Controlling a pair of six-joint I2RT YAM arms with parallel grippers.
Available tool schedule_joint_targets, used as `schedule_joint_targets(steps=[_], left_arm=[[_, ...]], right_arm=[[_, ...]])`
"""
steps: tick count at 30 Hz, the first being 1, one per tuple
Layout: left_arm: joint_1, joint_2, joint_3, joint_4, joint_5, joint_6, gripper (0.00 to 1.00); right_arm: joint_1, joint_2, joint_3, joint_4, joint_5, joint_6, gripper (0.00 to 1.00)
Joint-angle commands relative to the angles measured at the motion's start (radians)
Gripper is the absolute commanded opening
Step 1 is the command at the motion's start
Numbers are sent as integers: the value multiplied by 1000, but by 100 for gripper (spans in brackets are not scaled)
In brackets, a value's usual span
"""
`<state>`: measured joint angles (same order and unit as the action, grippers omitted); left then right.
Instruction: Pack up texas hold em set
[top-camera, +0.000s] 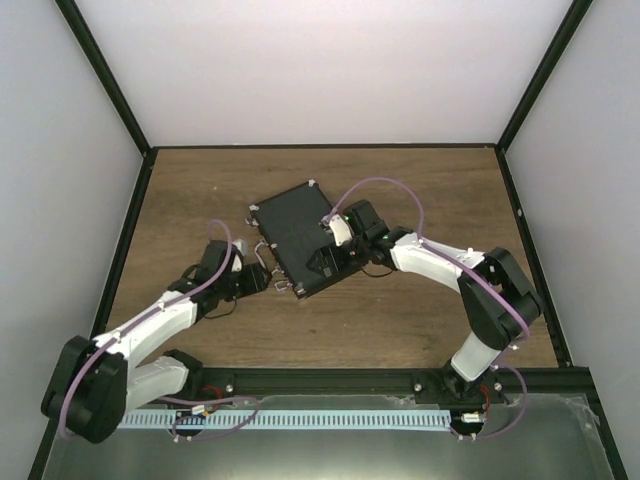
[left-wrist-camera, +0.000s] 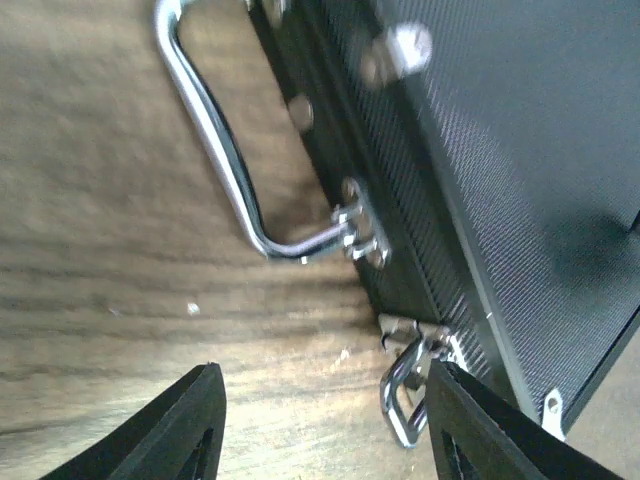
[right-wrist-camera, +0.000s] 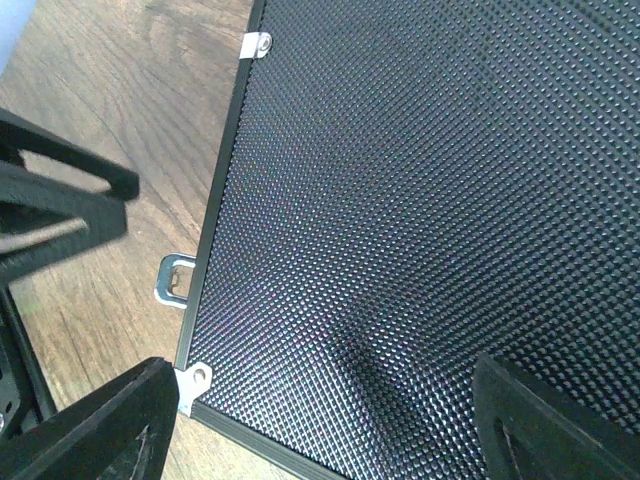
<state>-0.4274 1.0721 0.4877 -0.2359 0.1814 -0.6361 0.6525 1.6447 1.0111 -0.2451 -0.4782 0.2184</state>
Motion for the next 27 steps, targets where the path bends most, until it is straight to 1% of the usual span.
schedule_joint_targets(steps=[1,8,9,17,21,27], left_arm=[[-10,68,-22,155,158,-87,57],[-17,159,-24,214,155,-74,57],[-19,169,-26,218,159,-74,55],[-49,168,-74,214,153,-75,33],[-53,193,-81,215,132,-72,25],[-72,250,-76,269,149,-72,26]], right_arm=[[12,-17,-6,13,51,15,82],[15,-2,-14,12,63,18,82],[15,-2,-14,11,66,18,82],[15,-1,-14,17,84,22,82],[15,5,-15,25,77,28,82],[15,7,-19,29,77,29,82]])
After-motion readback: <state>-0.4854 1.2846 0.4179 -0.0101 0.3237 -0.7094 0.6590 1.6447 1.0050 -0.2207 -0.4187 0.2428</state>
